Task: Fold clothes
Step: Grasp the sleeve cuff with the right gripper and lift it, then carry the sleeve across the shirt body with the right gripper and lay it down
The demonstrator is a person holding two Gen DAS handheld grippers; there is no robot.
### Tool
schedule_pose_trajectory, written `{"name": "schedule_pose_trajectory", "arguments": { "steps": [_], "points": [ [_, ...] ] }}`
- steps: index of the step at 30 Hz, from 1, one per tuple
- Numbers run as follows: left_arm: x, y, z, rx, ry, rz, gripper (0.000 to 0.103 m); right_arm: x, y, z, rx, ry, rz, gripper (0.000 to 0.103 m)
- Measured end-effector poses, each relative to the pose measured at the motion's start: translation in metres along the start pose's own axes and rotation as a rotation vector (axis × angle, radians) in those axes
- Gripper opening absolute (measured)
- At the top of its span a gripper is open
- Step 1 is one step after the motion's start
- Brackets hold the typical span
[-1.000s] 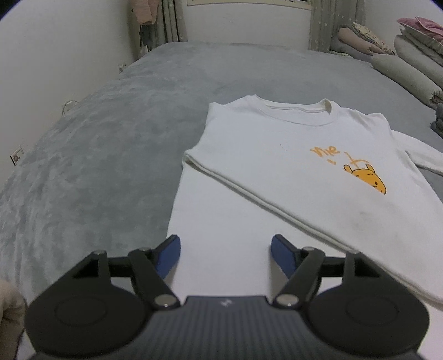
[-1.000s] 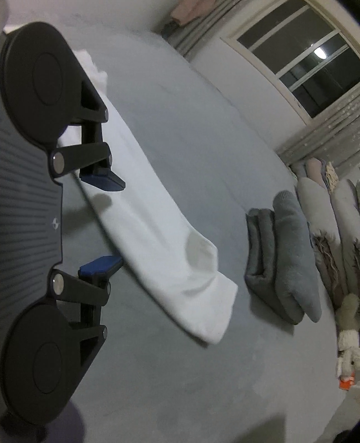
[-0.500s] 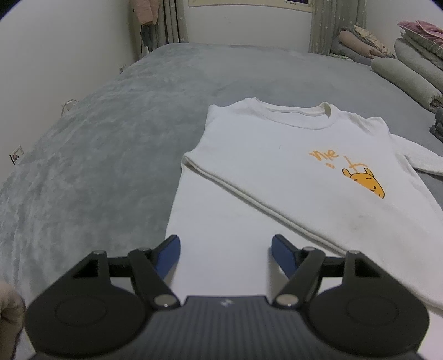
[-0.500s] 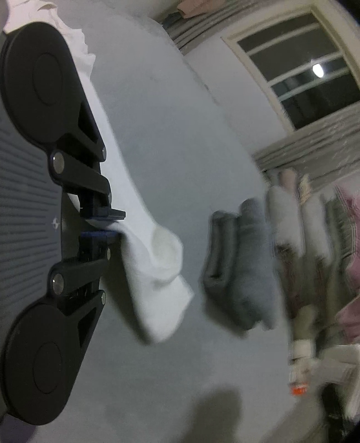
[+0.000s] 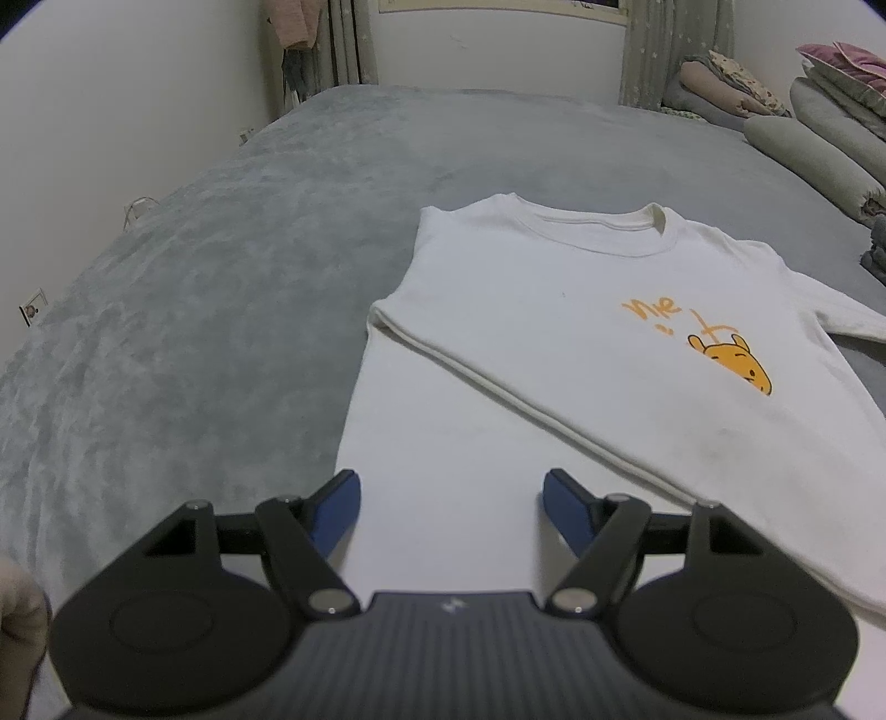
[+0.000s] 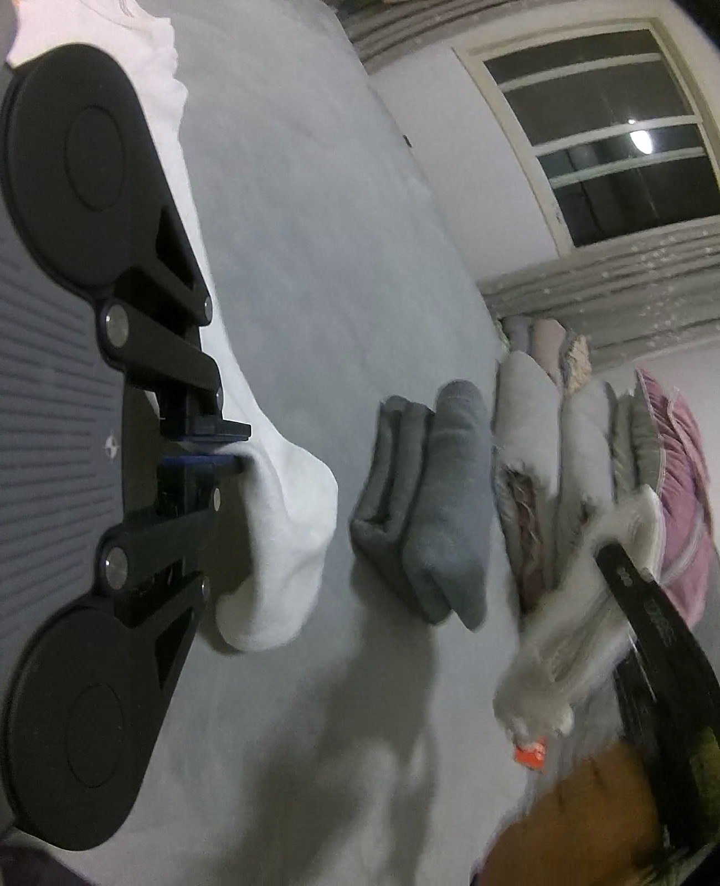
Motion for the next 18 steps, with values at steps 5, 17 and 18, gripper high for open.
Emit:
{"name": "schedule_pose_trajectory", "arguments": {
  "steps": [5, 17, 18],
  "points": [
    [0.001, -0.001, 0.002, -0.003, 0.003, 0.011, 0.072, 0.008, 0.004, -0.022, 0.050, -0.037, 0.040, 0.004],
    [0.004, -0.001, -0.003, 0.000, -0.006, 0.000, 0.072, 0.024, -0.025, 0.006, -0.016, 0.162, 0.211, 0.016],
    [0.004, -0.001, -0.004, -0.002, -0.007, -0.001, 0.072, 0.025, -0.031, 0.006, -0.038, 0.168, 0.251, 0.017]
  ]
}}
Point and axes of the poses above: each gripper's, at about its wrist camera, not at the fingertips, and z roughly the way its jaws point, y to its left, x to its underside, the point moved 1 cm from there along z, roughly the way its jaws point, and after that the axes turned 2 degrees about y, right-handed, at the moved point
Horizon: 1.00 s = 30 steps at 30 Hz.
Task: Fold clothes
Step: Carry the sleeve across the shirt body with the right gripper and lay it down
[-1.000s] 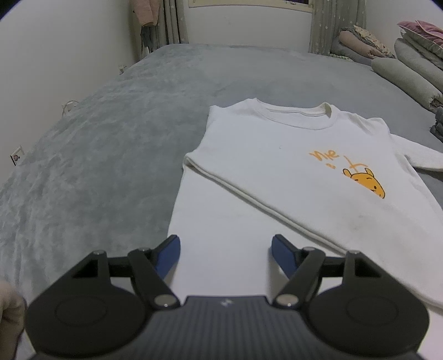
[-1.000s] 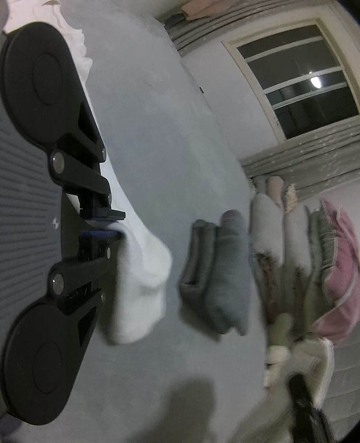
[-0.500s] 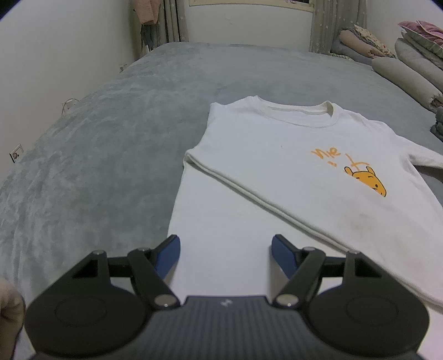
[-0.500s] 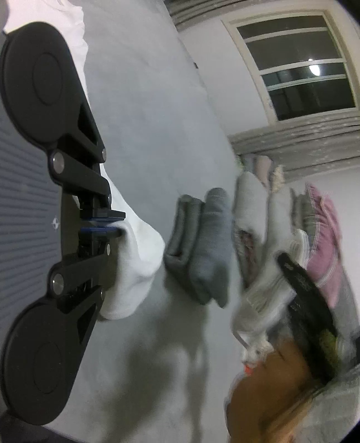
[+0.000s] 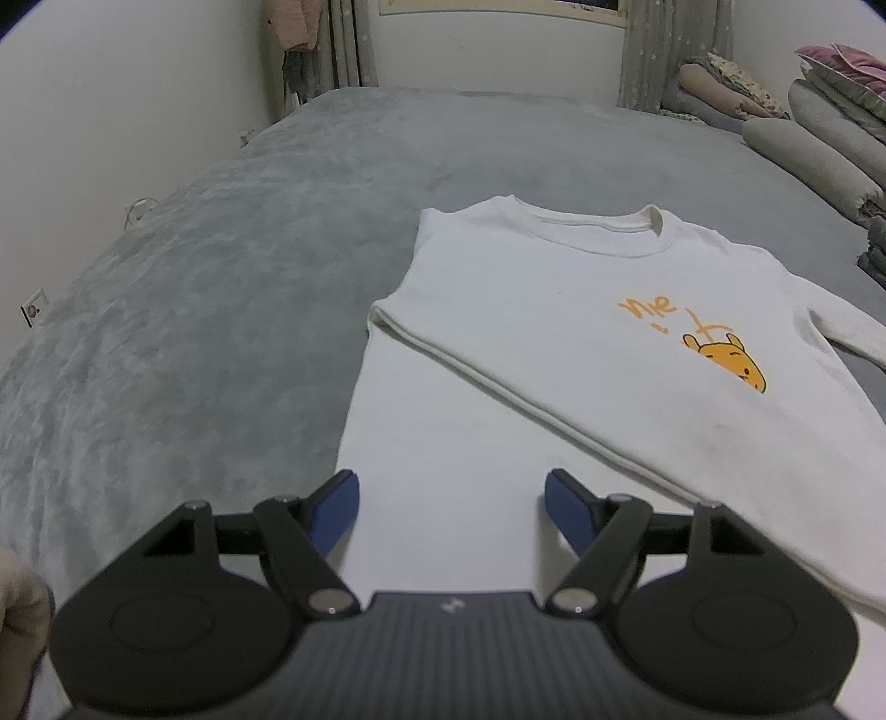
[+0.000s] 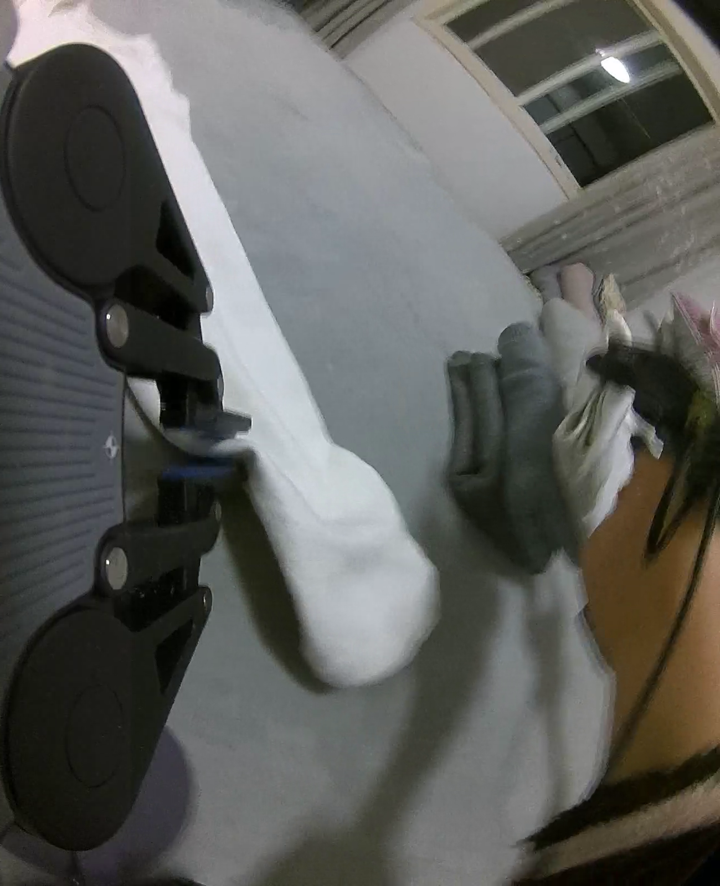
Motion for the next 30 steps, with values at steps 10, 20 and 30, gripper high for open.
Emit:
{"name": "schedule_pose_trajectory", "arguments": {
  "steps": [10, 20, 30],
  "points": [
    [0.002, -0.003, -0.002, -0.009, 0.001, 0.014, 0.073, 0.000, 0.008, 0.002, -0.004, -0.027, -0.066, 0.015],
    [0.003, -0.006, -0.003, -0.013, 0.004, 0.025, 0.074, 0.007, 0.049, -0.016, -0.195, -0.019, -0.369, 0.006],
    [0.002, -0.004, -0.006, -0.003, 0.002, 0.017, 0.074, 0.078, 0.128, -0.098, -0.490, -0.204, -0.940, 0.006]
  ]
}}
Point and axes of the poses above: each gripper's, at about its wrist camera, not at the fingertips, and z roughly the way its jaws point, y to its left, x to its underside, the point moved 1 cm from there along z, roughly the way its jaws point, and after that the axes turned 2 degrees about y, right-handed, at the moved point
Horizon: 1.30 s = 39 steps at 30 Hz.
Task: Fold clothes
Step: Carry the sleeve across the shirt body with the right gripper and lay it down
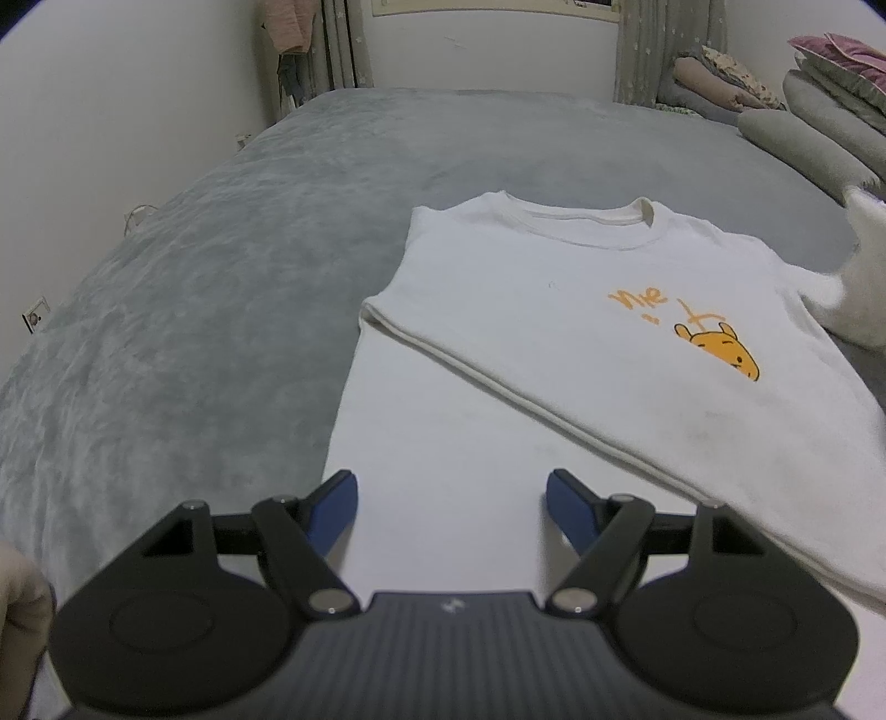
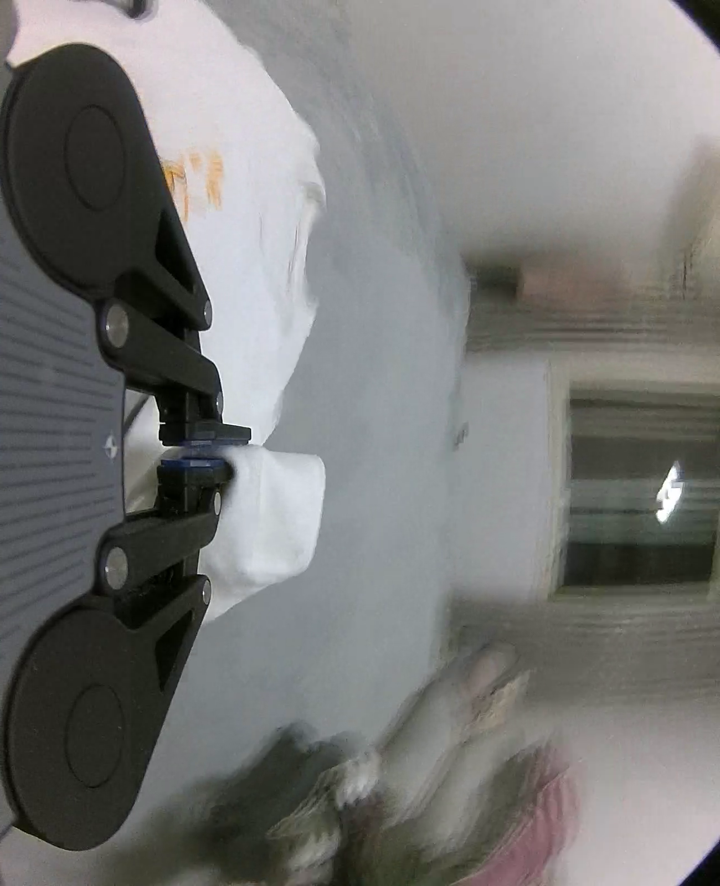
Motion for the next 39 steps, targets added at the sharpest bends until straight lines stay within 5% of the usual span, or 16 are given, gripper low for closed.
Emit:
{"name": "schedule_pose_trajectory", "arguments": {
  "steps": [5, 10, 15, 22, 27, 32, 34, 39],
  "points": [
    [-0.006, 0.018, -0.006, 0.024, -0.009, -0.072, 0.074, 0.000, 0.089, -0.046, -0.232, -0.140, -0.357, 0.006],
    [-0.007, 0.039, -0.012, 0.035, -0.012, -0.141, 0.075, 0.043, 0.158, -0.051, -0.372, -0.063, -0.671, 0.006],
    [-0.005, 0.039, -0.016, 0.091, 0.006, -0.149, 0.075, 0.060, 0.160, -0.026, -0.429, 0.056, -0.652, 0.006],
    [-0.002, 0.031, -0.018, 0.102, 0.009, -0.112, 0.076, 0.047, 0.166, -0.022, -0.410, 0.068, -0.635, 0.006],
    [-0.003, 0.039, -0.018, 0.113, 0.016, -0.162, 0.077, 0.067, 0.184, -0.045, -0.401, 0.024, -0.788, 0.009],
    [-0.002, 0.043, -0.016, 0.123, 0.029, -0.188, 0.077, 0.091, 0.202, -0.054, -0.412, 0.032, -0.976, 0.021],
    [-0.002, 0.043, -0.016, 0.125, 0.028, -0.186, 0.077, 0.087, 0.200, -0.055, -0.429, 0.041, -0.970, 0.022],
    [0.000, 0.039, -0.017, 0.135, 0.028, -0.181, 0.077, 0.070, 0.187, -0.061, -0.524, 0.059, -0.852, 0.048]
  ]
}}
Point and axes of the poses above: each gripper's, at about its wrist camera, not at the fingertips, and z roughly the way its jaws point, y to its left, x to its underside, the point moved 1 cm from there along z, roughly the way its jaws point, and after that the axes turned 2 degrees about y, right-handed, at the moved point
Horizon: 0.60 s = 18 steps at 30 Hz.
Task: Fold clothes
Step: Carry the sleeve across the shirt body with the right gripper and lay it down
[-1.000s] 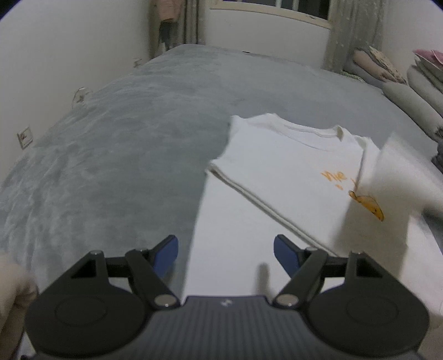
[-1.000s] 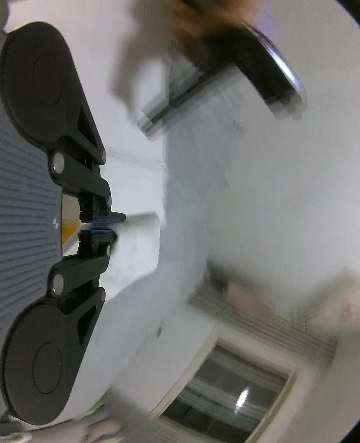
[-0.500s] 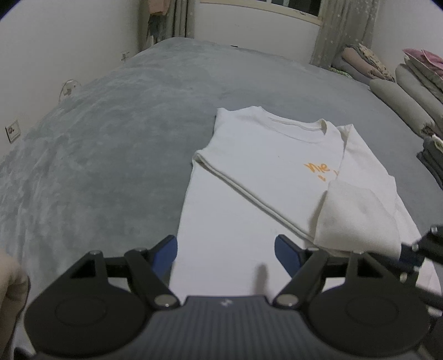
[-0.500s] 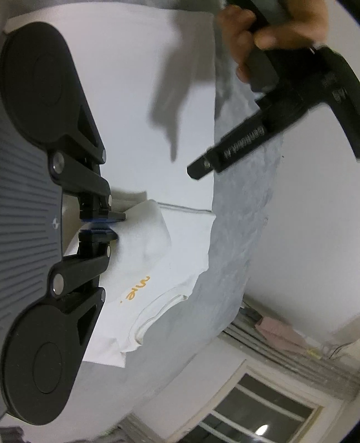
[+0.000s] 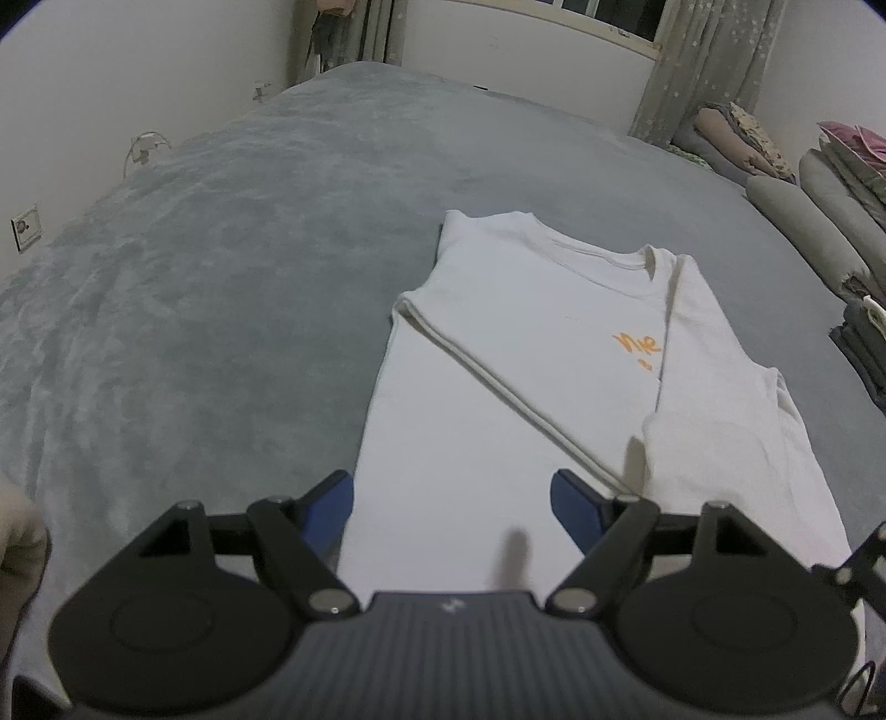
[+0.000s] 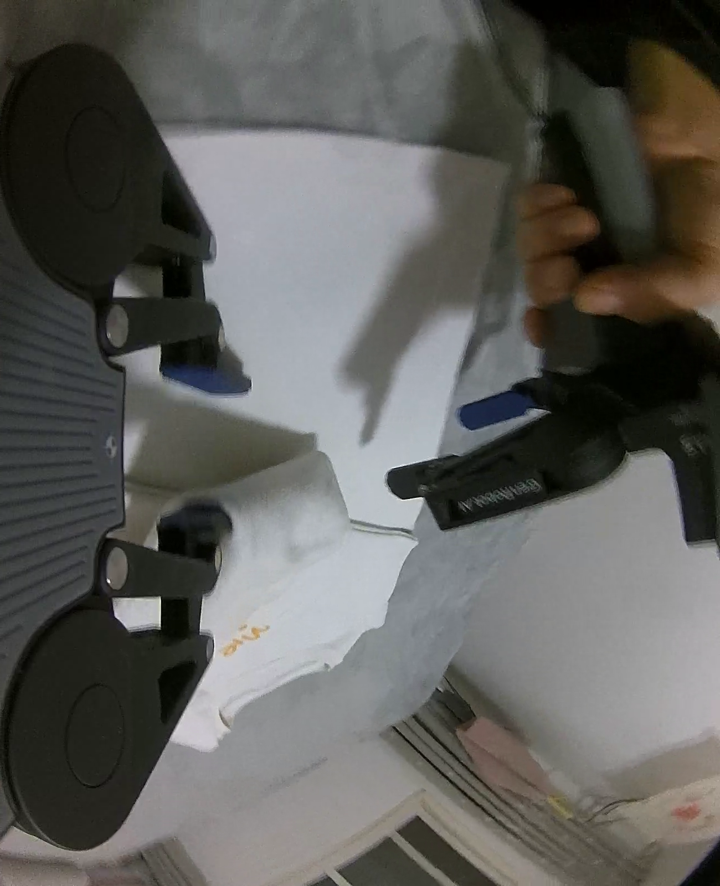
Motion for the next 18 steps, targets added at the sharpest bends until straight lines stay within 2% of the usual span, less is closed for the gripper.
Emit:
{"name": "schedule_pose_trajectory", "arguments": {
  "steps": [2, 4, 7, 18],
  "points": [
    [0.001, -0.001, 0.000, 0.002, 0.000, 0.001, 0.077, 0.000, -0.001, -0.003, -0.021, -0.004, 0.014, 0.055],
    [0.002, -0.003, -0.001, 0.003, 0.002, 0.007, 0.077, 0.000, 0.003, -0.002, -0.007, 0.018, -0.012, 0.056],
    [0.002, -0.005, -0.002, 0.014, -0.002, 0.018, 0.077, 0.001, 0.015, 0.003, 0.096, 0.073, -0.102, 0.056],
    [0.001, -0.010, -0.008, 0.059, -0.038, 0.027, 0.083, -0.008, 0.068, 0.003, 0.328, 0.063, -0.478, 0.055]
  ]
}}
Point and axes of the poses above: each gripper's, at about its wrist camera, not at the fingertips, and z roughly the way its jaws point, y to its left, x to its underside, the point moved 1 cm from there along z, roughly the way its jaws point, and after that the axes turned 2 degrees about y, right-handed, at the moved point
